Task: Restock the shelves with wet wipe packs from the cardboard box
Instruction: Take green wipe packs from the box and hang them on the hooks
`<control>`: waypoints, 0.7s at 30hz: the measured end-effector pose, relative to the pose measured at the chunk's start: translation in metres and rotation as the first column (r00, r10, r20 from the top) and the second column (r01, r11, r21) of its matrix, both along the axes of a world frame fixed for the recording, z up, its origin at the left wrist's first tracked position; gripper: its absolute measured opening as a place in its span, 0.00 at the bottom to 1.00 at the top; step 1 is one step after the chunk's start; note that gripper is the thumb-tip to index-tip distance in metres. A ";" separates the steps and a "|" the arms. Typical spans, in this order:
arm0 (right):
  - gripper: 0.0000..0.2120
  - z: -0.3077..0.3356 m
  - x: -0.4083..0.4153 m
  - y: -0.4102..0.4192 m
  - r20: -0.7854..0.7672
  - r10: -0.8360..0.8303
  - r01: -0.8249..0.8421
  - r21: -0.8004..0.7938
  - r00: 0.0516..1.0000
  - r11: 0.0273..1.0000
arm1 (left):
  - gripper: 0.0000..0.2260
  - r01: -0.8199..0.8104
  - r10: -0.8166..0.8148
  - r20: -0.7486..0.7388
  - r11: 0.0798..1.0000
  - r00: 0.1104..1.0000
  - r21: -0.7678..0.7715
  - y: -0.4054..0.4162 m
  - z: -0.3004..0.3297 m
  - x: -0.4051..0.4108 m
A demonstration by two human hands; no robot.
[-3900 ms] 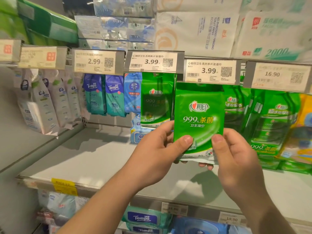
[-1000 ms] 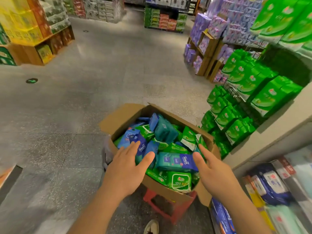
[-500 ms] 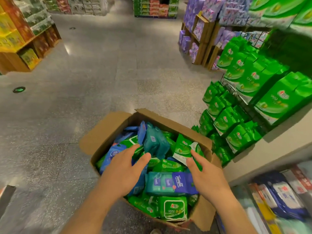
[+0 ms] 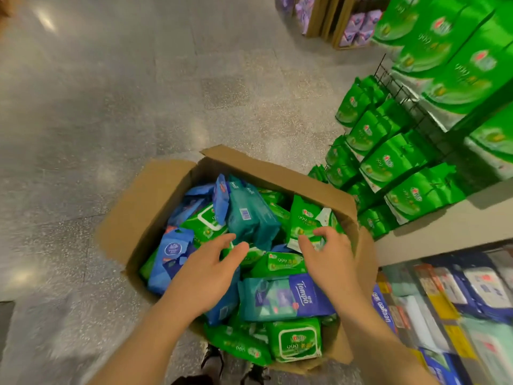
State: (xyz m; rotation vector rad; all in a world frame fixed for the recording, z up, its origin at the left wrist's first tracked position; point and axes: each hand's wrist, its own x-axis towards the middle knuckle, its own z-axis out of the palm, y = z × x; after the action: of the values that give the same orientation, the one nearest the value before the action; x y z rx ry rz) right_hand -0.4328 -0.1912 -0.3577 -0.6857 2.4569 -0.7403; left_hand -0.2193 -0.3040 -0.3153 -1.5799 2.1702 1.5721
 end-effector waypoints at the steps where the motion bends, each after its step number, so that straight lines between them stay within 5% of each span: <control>1: 0.22 -0.009 -0.001 -0.007 0.010 -0.026 0.026 0.027 1.000 0.999 | 0.31 -0.004 0.004 0.001 1.000 1.000 0.009 -0.004 -0.003 -0.002; 11: 0.39 -0.075 -0.010 -0.046 0.052 -0.125 0.101 0.332 0.991 0.938 | 0.23 0.095 -0.103 0.085 0.991 0.991 0.094 -0.014 -0.027 -0.011; 16: 0.32 -0.060 -0.015 -0.044 0.130 -0.203 0.168 0.238 0.971 0.956 | 0.17 0.084 -0.096 0.060 0.981 0.994 0.176 -0.010 -0.032 -0.021; 21: 0.19 -0.019 0.001 -0.020 0.356 -0.298 0.321 -0.008 0.886 0.947 | 0.11 -0.178 0.216 -0.028 0.867 0.976 0.465 -0.001 -0.039 -0.049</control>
State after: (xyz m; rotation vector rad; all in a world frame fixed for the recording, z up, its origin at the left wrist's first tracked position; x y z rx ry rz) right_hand -0.4313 -0.2113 -0.3771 -0.1557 2.2357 -0.9761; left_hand -0.2681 -0.3050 -0.3547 -1.6316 1.5255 2.0471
